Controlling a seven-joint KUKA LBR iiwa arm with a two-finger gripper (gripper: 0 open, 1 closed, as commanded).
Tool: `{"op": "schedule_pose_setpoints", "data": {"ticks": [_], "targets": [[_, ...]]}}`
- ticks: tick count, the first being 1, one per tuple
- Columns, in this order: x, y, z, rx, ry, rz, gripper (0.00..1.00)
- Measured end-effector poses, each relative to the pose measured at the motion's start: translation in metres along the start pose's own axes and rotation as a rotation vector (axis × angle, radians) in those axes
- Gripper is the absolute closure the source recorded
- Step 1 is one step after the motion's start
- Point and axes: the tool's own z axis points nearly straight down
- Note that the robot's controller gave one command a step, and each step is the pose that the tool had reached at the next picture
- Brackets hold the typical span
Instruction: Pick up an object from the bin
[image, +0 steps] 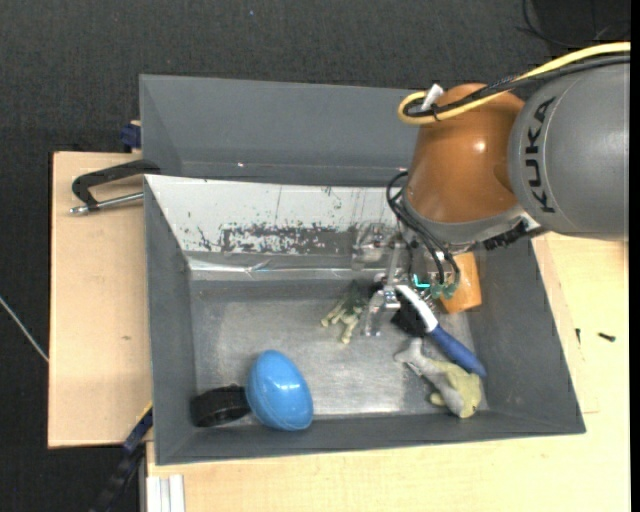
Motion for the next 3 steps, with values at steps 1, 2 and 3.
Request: {"op": "schedule_pose_setpoints", "data": {"ticks": [1,2,3], "targets": [[-0.011,-0.022,0.096,0.000,-0.003,0.026,0.00],[-0.013,-0.020,0.091,-0.002,-0.011,0.025,1.00],[-0.020,-0.002,-0.128,0.001,-0.022,-0.142,1.00]]}}
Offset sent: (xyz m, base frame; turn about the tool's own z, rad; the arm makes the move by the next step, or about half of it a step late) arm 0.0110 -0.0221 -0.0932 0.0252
